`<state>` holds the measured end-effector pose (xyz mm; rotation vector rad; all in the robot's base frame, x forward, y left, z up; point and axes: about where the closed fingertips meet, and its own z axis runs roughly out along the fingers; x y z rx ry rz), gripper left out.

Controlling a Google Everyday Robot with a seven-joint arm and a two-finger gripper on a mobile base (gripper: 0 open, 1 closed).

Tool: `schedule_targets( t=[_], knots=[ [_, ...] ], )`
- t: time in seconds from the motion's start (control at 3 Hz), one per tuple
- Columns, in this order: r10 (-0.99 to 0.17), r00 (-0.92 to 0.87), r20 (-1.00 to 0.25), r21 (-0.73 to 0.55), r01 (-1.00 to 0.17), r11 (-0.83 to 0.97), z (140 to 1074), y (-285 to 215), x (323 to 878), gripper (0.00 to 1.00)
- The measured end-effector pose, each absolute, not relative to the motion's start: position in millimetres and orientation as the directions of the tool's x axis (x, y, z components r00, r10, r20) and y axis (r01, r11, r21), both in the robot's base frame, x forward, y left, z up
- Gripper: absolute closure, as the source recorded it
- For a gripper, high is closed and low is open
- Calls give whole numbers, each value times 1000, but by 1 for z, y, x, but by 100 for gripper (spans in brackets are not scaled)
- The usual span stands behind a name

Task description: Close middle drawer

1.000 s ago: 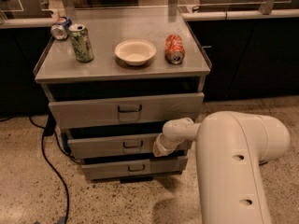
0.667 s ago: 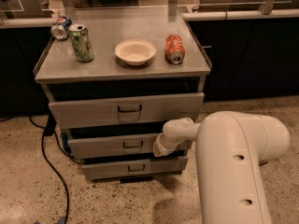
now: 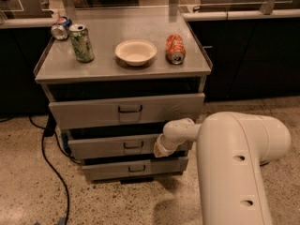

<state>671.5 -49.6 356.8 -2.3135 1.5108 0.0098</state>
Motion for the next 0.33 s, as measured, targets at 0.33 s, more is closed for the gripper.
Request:
schedule_targets(
  t=[0.33],
  knots=[
    [-882,423,-208,-306,-885,-352,357,-50,672,36]
  ],
)
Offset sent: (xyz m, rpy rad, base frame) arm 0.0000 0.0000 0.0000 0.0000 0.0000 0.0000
